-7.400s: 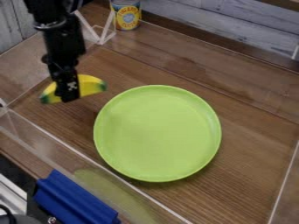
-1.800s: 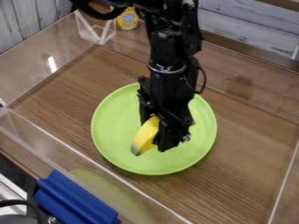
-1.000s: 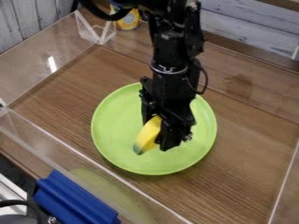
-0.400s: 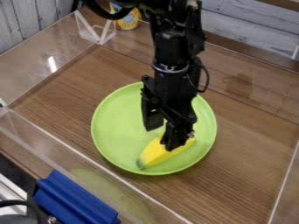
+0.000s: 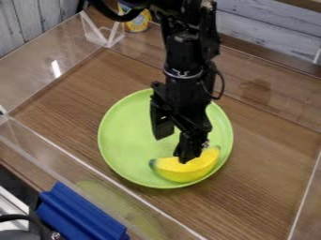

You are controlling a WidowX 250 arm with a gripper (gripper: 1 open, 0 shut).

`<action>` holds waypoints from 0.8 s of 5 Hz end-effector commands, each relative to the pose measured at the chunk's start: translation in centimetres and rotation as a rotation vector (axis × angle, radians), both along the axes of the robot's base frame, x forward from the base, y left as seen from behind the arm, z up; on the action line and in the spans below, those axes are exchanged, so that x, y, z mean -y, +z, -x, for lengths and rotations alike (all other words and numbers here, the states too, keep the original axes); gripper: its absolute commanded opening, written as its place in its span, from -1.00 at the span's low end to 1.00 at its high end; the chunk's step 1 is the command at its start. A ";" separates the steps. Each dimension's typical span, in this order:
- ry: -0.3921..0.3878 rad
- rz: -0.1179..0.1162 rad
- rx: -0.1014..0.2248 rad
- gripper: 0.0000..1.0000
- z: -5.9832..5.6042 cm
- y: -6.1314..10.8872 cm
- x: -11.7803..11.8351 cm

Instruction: Put the banana on top of the green plate

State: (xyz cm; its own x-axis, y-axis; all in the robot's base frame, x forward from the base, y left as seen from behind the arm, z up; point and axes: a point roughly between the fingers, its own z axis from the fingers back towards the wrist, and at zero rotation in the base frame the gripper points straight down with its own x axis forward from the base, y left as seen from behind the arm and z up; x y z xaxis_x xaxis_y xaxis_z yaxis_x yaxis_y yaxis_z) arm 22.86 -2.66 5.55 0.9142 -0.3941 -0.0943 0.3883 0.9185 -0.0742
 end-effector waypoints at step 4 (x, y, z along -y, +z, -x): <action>0.023 -0.008 0.032 1.00 -0.9 0.2 0.3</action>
State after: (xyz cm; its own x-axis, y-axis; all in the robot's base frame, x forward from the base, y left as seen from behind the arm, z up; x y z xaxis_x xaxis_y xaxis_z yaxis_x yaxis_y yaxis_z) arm 22.99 -2.72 5.02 0.9258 -0.3637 -0.1032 0.3584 0.9312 -0.0663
